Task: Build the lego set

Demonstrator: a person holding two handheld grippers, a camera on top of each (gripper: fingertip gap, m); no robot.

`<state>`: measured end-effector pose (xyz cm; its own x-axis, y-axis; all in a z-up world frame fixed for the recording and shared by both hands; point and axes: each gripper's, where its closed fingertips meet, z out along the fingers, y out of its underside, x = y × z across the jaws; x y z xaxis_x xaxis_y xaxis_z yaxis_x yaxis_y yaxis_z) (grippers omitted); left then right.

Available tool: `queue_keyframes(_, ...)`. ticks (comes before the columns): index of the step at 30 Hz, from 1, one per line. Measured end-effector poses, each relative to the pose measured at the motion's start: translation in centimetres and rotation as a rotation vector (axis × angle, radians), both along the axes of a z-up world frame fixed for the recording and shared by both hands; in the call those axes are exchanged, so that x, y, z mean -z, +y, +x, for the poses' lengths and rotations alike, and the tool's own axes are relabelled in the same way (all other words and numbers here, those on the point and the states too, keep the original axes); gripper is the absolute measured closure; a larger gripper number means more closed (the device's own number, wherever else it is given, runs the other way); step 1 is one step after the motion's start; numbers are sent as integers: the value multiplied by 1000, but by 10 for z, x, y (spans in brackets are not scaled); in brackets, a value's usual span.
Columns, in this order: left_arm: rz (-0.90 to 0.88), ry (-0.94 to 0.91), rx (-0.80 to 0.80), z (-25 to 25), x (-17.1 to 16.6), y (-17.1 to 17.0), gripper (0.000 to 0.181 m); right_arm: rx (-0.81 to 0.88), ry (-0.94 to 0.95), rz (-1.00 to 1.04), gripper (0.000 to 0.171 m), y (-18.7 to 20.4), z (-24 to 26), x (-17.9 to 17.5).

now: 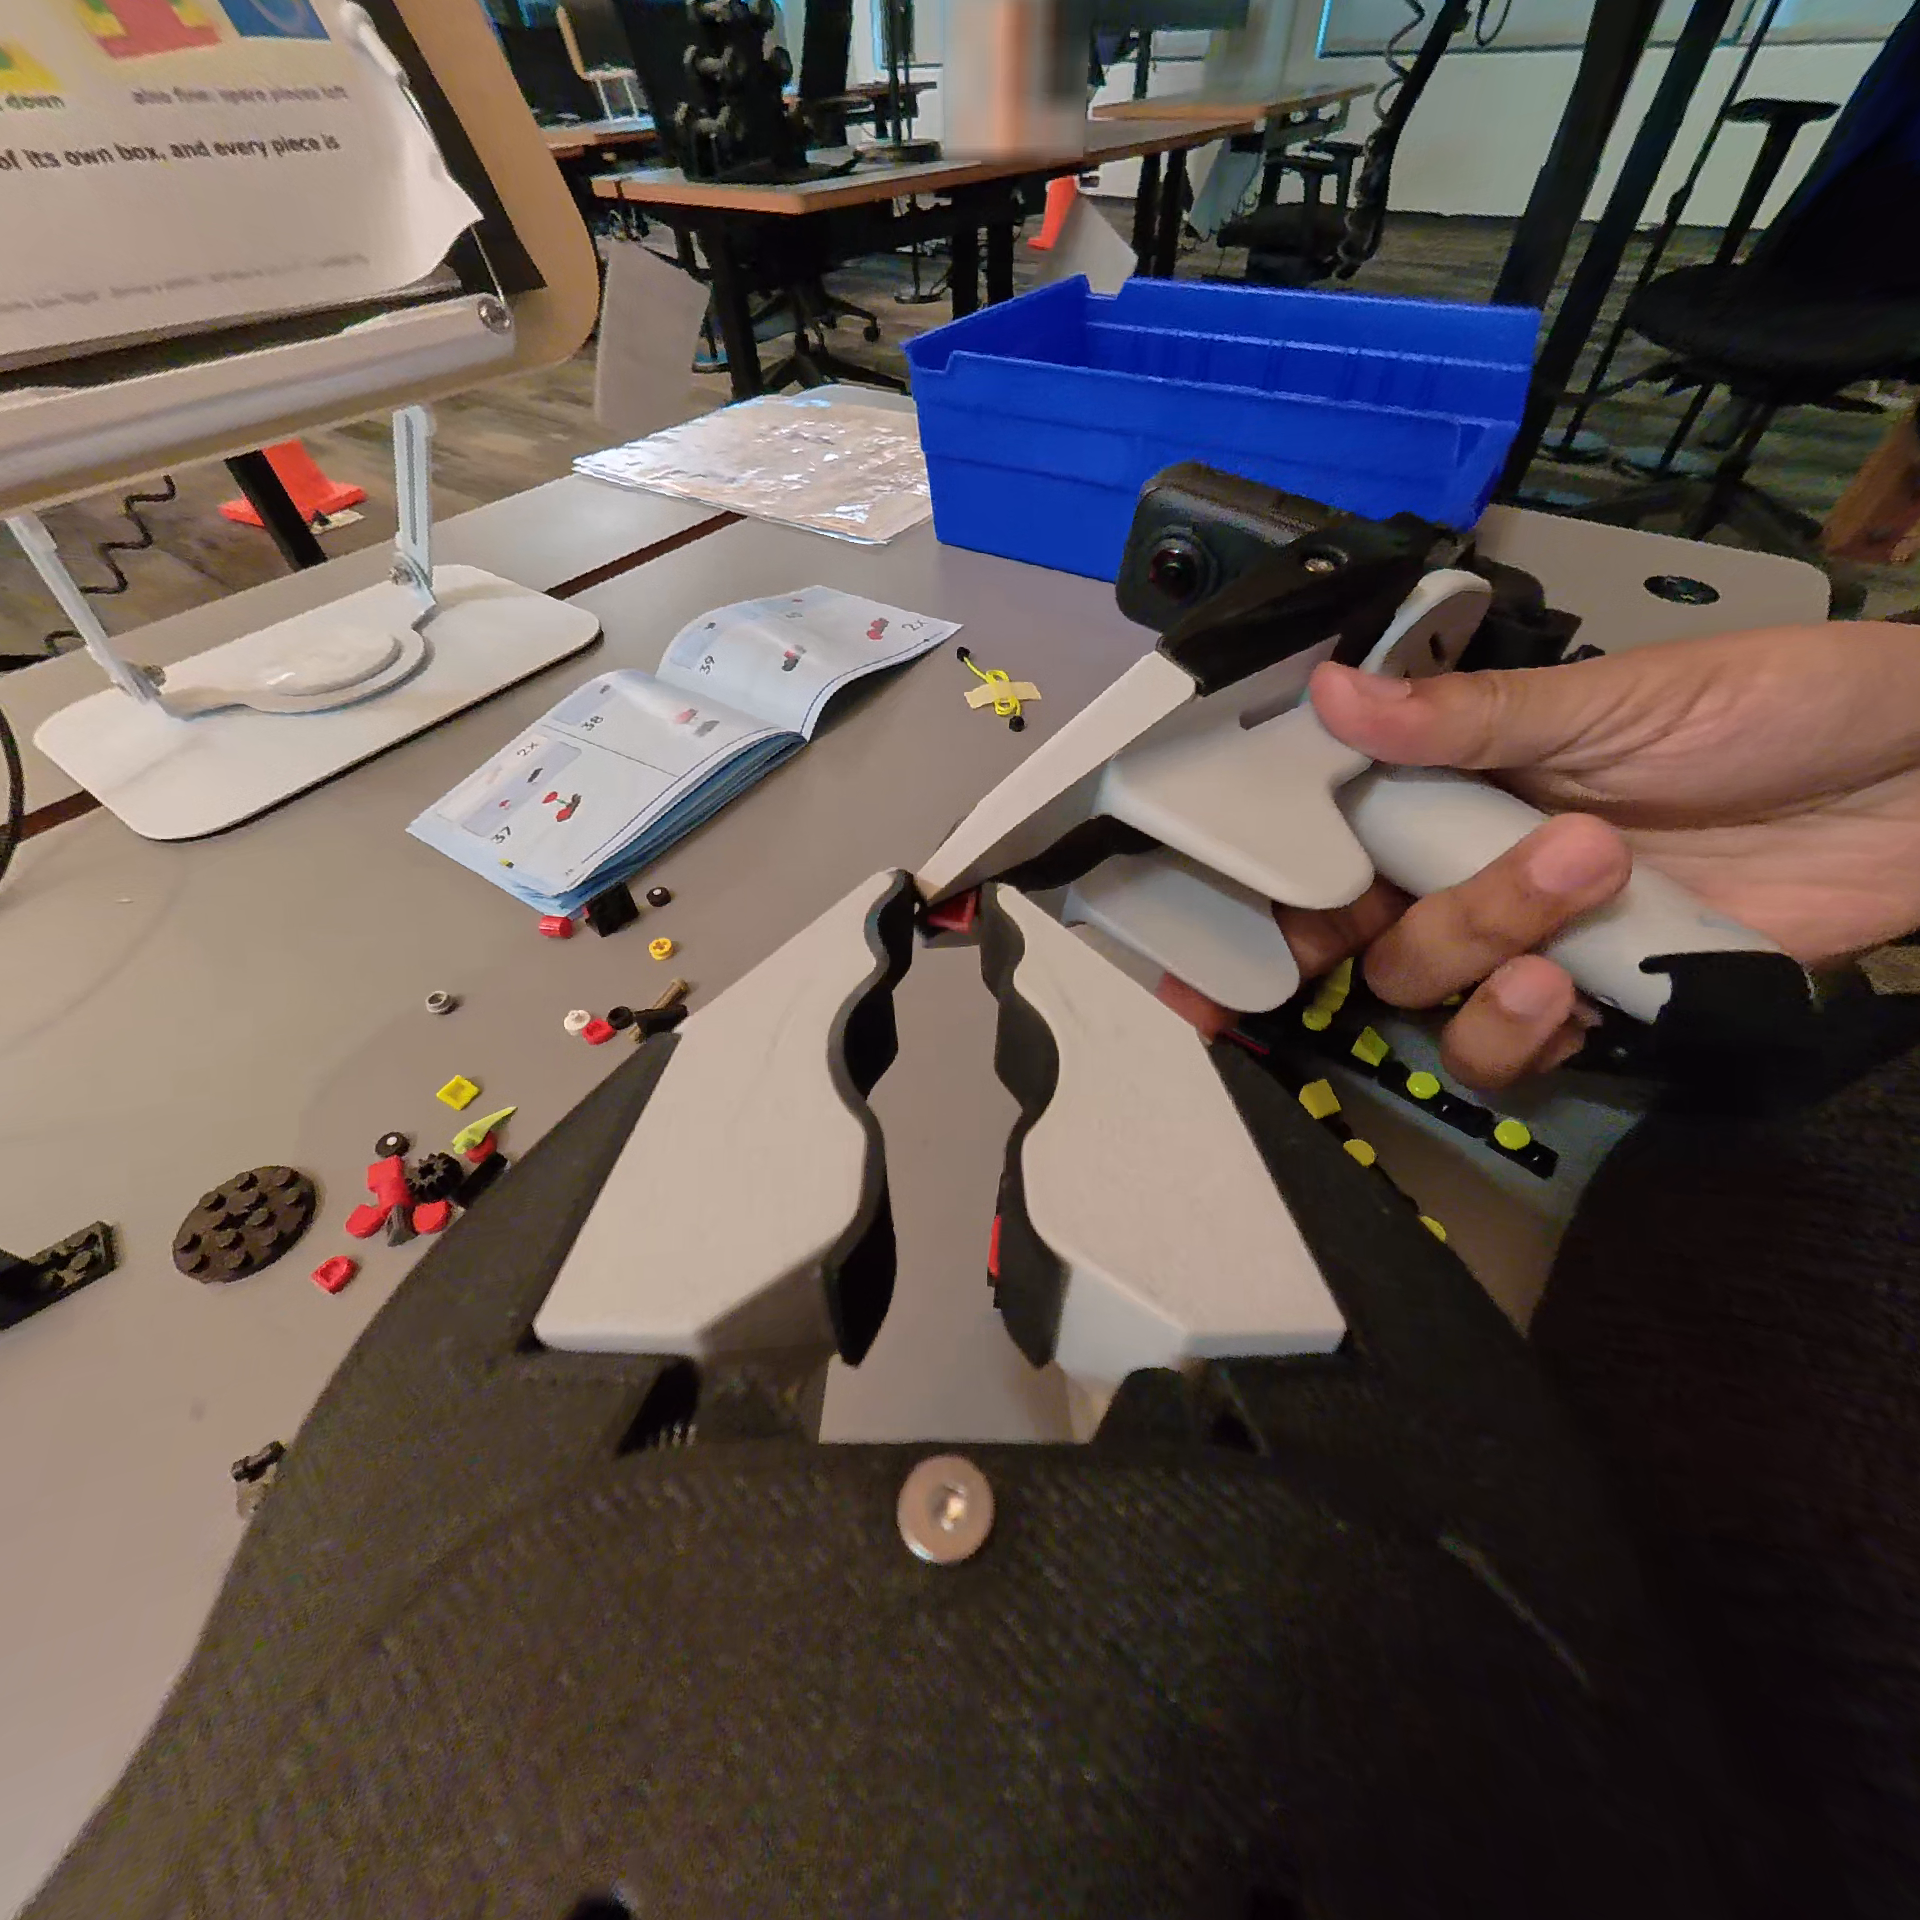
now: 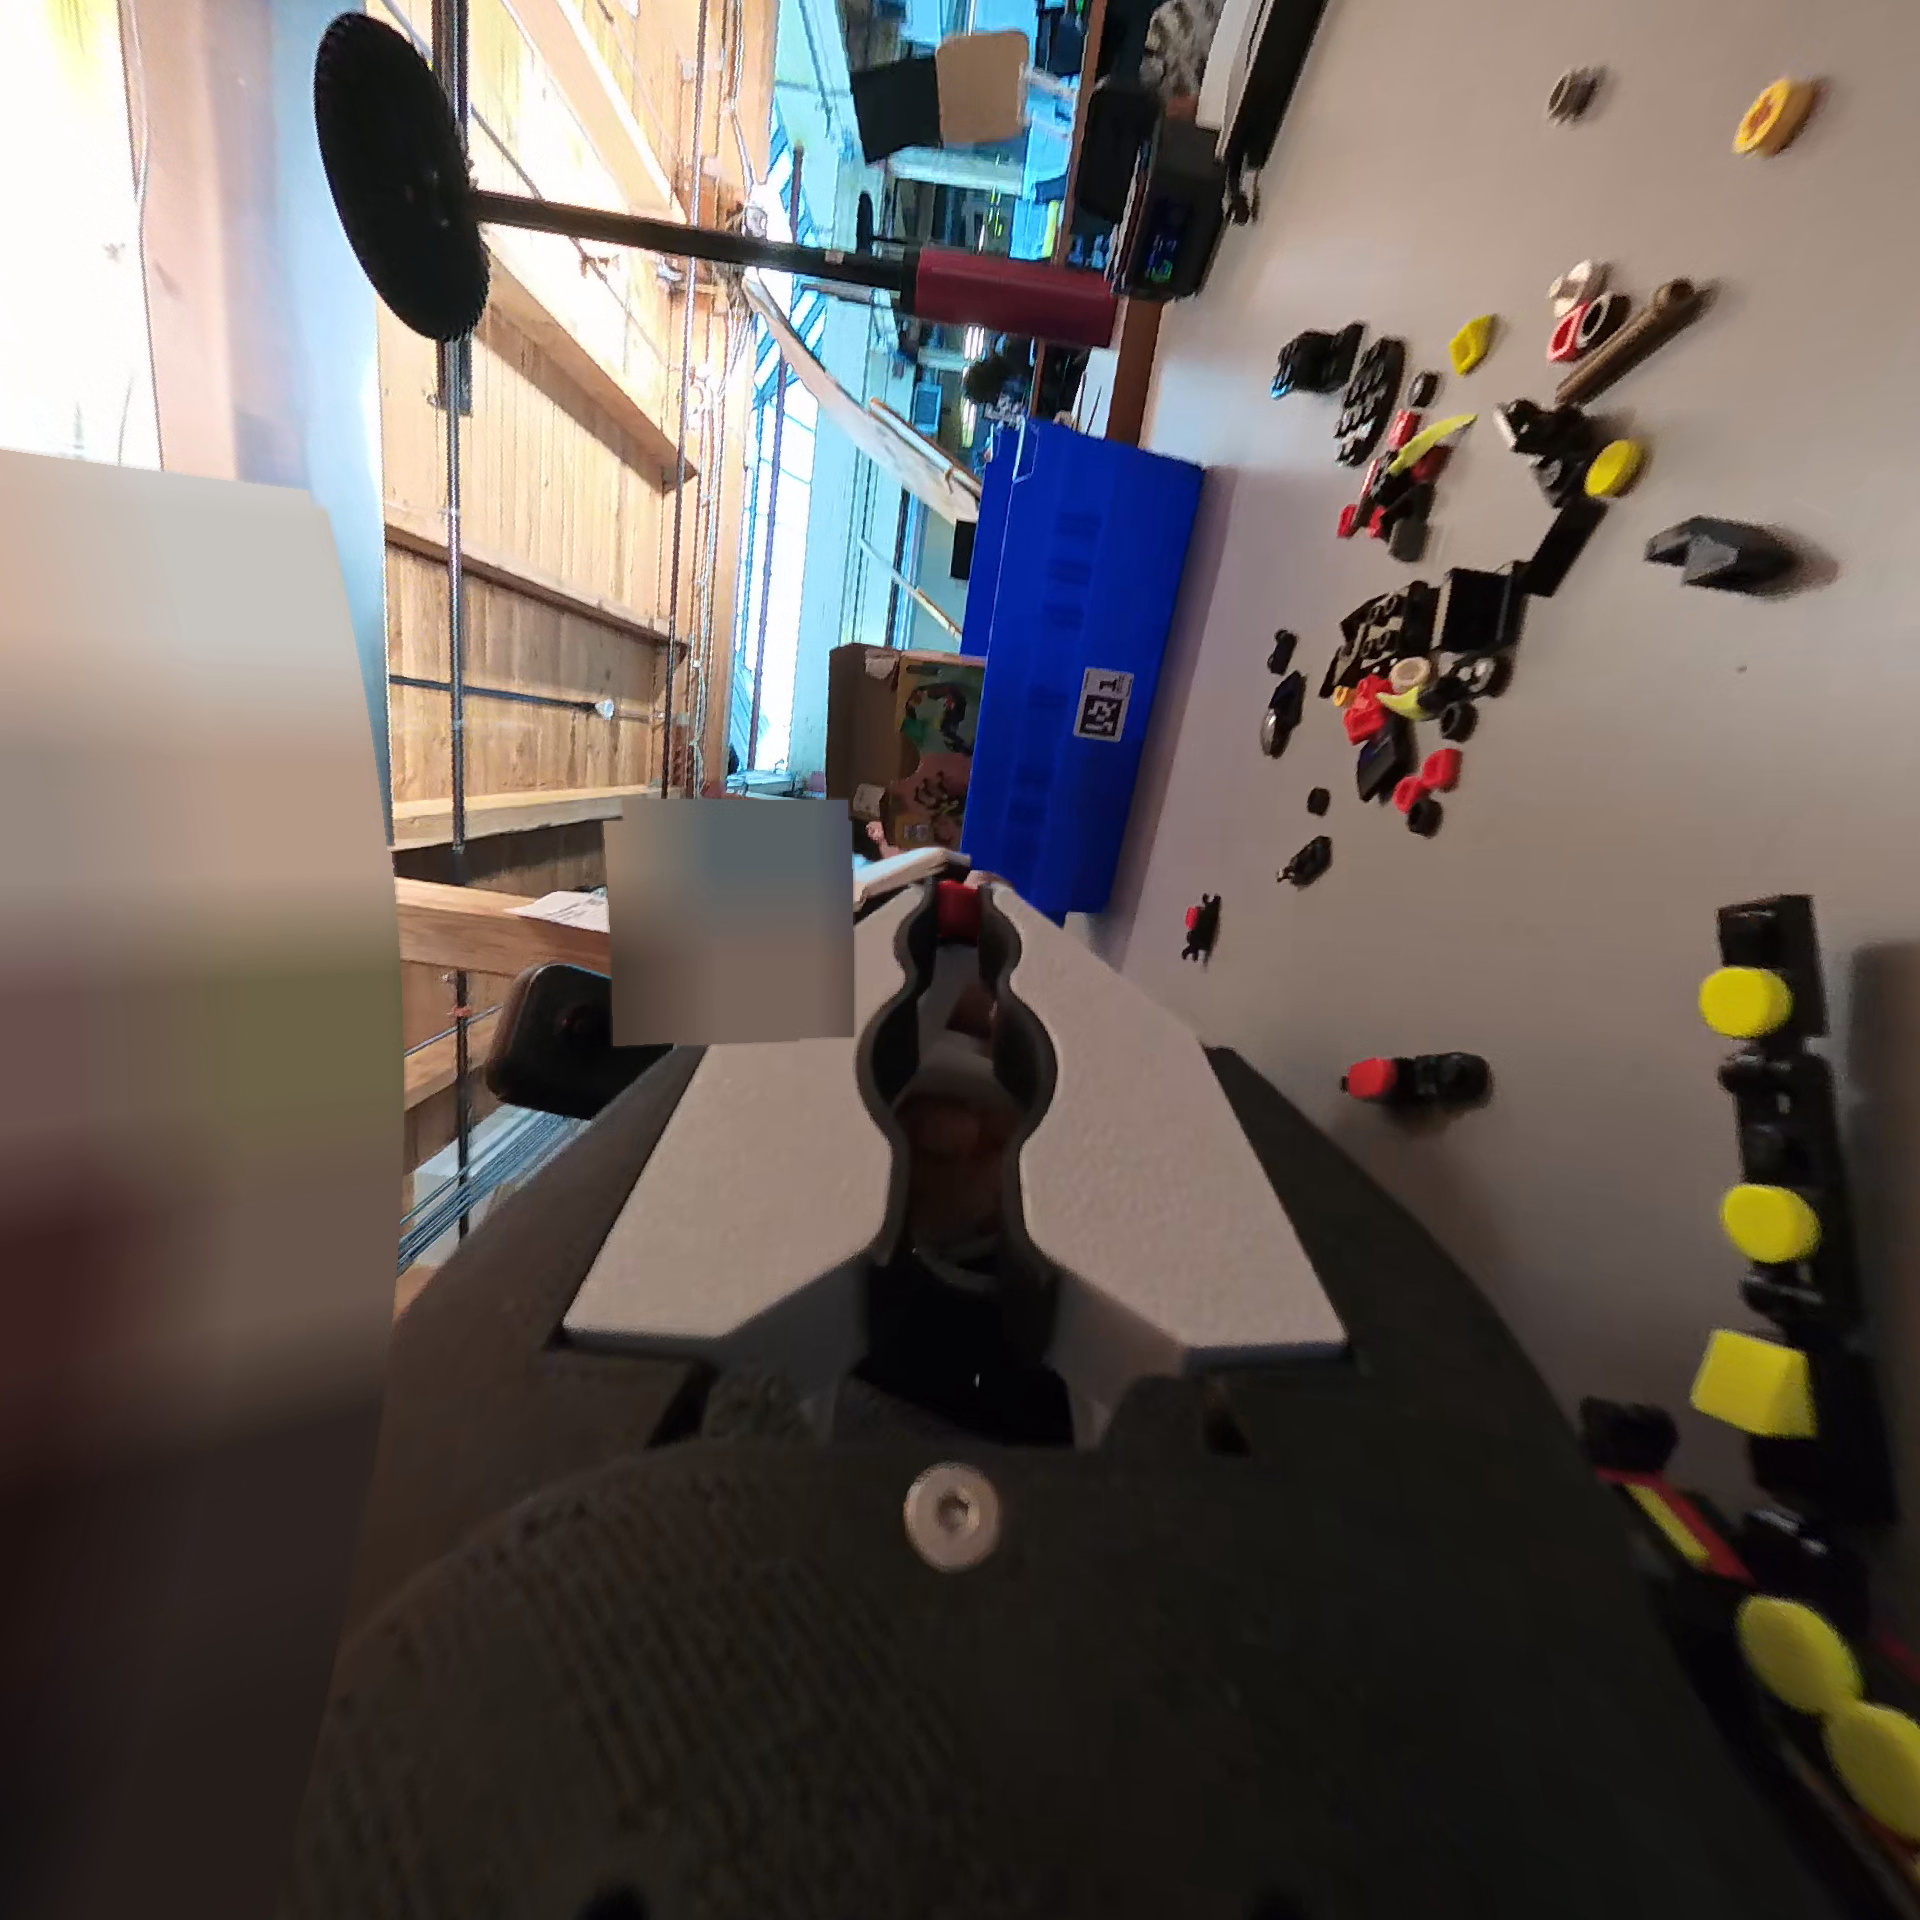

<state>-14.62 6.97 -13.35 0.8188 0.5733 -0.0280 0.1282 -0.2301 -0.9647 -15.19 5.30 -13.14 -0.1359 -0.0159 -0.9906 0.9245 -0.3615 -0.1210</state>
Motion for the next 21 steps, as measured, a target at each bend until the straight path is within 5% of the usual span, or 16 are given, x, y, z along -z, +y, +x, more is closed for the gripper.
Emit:
queue_keyframes(9, -18, 4, 8, 1, 2, -1, 174, -29, 16, 11, 166, 0, 1, 3)
queue_keyframes(15, -24, 81, 152, 19, -2, 4, 175, -336, 137, 71, 166, 3, 23, -2)
queue_keyframes(21, -57, 128, 216, 30, -1, 12, 175, -466, 297, 186, 166, 10, 36, -2)
